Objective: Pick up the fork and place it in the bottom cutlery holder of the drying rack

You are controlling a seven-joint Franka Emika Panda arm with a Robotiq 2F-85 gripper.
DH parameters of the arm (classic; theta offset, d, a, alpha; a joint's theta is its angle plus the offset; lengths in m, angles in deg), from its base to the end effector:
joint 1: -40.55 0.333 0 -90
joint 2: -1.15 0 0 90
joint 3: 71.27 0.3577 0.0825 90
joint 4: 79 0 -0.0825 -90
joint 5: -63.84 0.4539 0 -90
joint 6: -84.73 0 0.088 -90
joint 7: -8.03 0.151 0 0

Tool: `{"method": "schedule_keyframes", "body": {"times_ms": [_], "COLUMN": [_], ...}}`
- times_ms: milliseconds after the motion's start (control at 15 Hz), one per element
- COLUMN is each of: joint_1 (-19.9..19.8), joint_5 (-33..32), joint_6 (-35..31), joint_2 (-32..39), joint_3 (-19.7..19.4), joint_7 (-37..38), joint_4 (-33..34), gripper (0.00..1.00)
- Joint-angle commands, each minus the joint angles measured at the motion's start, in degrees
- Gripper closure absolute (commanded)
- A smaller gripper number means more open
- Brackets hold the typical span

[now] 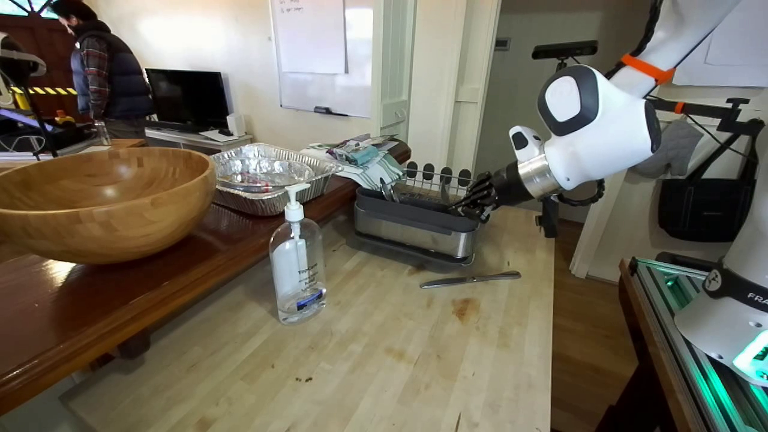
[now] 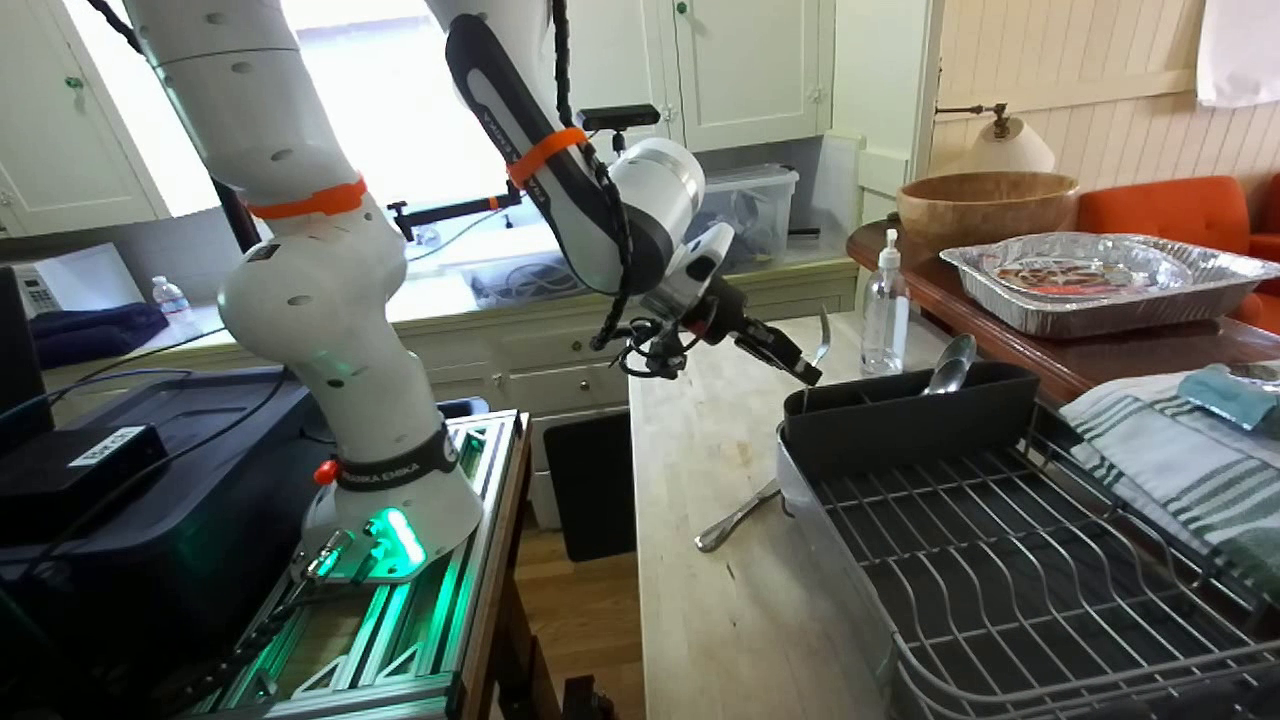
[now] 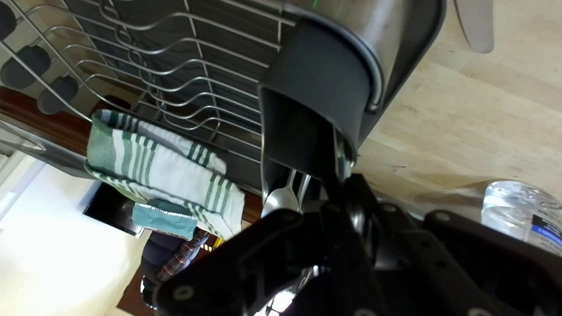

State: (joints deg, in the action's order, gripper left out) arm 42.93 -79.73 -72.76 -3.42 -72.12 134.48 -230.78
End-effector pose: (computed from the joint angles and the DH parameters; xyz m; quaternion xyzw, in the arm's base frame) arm 0.4463 0.0260 0.2034 0.8901 0.1128 0.4085 0.1676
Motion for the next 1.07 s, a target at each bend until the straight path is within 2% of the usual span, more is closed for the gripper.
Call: {"method": "schedule_keyframes", "body": {"times_ms": [0, 200, 333, 533, 867, 1000], "joint_1": [1.31, 1.14, 0.96, 1.20, 1.03, 0.87], "joint_5": [-0.66, -0.65, -0.67, -0.67, -0.28, -0.31], "joint_6": [-1.03, -0.85, -0.90, -1.19, -1.09, -1.25], "joint_2": [2.12, 1.86, 1.74, 2.17, 2.42, 2.18], "joint_3": [-0.18, -0.24, -0.33, -0.16, 0.41, 0.36], "joint_7": [4.11, 4.31, 4.34, 4.88, 4.55, 4.09], "joint_4": [-0.07, -0.31, -0.50, -0.86, -1.50, -1.68], "gripper": [0.98, 0.98, 0.65, 0.45, 0.05, 0.00]}}
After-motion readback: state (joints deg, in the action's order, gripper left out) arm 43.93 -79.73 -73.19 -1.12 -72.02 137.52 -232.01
